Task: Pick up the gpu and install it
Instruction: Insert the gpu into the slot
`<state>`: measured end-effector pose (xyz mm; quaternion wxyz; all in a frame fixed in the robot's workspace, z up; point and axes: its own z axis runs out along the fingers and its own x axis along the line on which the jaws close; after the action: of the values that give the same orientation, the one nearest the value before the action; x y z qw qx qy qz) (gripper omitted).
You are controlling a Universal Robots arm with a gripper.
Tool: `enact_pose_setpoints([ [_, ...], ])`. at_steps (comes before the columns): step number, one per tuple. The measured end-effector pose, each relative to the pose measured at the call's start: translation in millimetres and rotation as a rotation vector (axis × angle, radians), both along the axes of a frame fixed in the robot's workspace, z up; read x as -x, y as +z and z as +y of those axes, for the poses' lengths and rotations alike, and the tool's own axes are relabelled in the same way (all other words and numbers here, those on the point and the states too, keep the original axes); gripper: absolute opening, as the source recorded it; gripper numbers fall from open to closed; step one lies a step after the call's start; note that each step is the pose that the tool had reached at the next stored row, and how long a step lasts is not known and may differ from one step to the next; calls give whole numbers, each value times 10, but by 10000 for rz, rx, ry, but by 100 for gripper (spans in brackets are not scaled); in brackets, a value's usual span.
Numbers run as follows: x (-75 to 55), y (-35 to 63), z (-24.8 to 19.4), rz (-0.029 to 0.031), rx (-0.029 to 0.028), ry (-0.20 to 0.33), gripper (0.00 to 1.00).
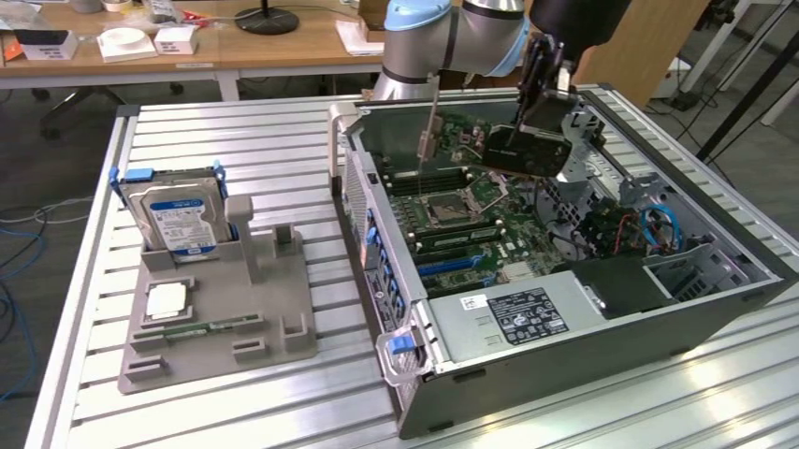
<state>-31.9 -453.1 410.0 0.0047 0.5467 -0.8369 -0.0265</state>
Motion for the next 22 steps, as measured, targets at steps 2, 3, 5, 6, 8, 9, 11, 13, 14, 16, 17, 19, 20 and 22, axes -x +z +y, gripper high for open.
enact_pose_setpoints([
  [2,0,0,0,0,0,210,26],
  [3,0,0,0,0,0,316,26],
  [5,0,0,0,0,0,532,26],
  [6,0,0,0,0,0,646,26],
  [8,0,0,0,0,0,879,26],
  [9,0,0,0,0,0,984,26],
  [11,0,0,0,0,0,1191,26],
  [13,0,0,0,0,0,1396,26],
  [14,0,0,0,0,0,1495,26],
  [16,0,0,0,0,0,1671,26],
  [17,0,0,0,0,0,1749,26],
  [19,0,0,0,0,0,1919,26],
  [20,0,0,0,0,0,2008,26],
  [22,0,0,0,0,0,2192,26],
])
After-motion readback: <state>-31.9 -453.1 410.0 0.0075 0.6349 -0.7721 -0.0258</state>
